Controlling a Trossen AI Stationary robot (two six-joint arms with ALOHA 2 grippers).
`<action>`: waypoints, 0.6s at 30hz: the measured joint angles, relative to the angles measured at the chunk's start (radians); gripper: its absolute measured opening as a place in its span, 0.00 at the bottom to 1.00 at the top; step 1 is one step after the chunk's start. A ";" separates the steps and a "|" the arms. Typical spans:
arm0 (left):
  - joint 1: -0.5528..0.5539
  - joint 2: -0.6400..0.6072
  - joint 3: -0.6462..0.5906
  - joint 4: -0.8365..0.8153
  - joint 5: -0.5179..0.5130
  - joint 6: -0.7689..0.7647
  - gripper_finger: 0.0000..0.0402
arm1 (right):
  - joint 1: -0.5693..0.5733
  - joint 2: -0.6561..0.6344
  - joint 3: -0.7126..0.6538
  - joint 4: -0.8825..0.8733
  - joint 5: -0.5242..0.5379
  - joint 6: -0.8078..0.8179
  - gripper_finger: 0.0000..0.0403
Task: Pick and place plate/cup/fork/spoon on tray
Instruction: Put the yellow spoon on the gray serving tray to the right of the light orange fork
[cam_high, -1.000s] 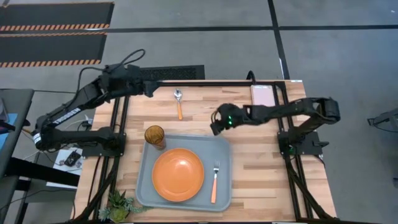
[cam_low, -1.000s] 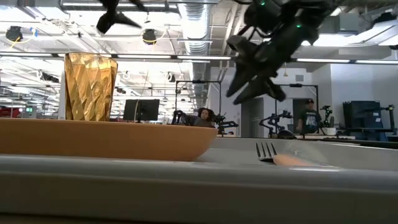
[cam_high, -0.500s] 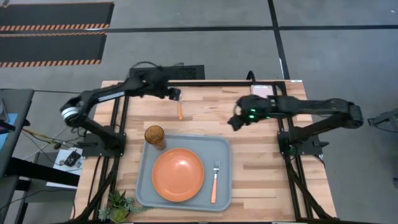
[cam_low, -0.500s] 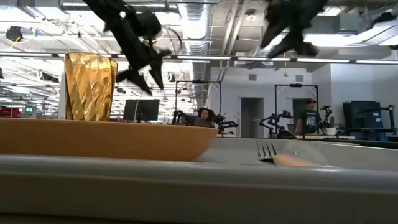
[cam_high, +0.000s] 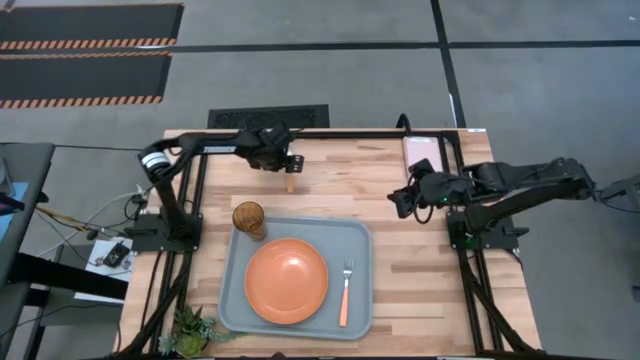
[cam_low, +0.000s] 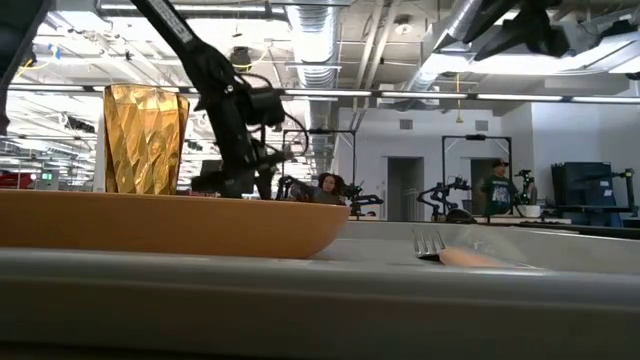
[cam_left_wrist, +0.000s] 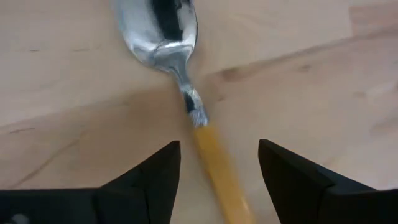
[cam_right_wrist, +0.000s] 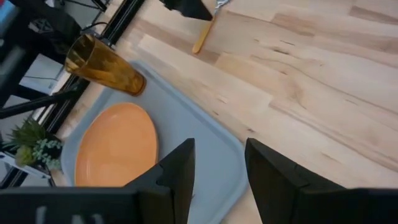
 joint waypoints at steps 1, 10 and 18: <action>0.000 0.016 0.000 0.019 -0.001 -0.021 0.51 | 0.008 0.007 0.000 0.002 0.002 0.010 0.41; 0.000 0.061 0.005 0.032 -0.018 -0.134 0.47 | 0.087 0.031 0.000 0.003 0.026 0.038 0.40; -0.001 0.062 0.003 -0.003 -0.022 -0.141 0.13 | 0.127 0.044 0.000 0.011 0.068 0.049 0.36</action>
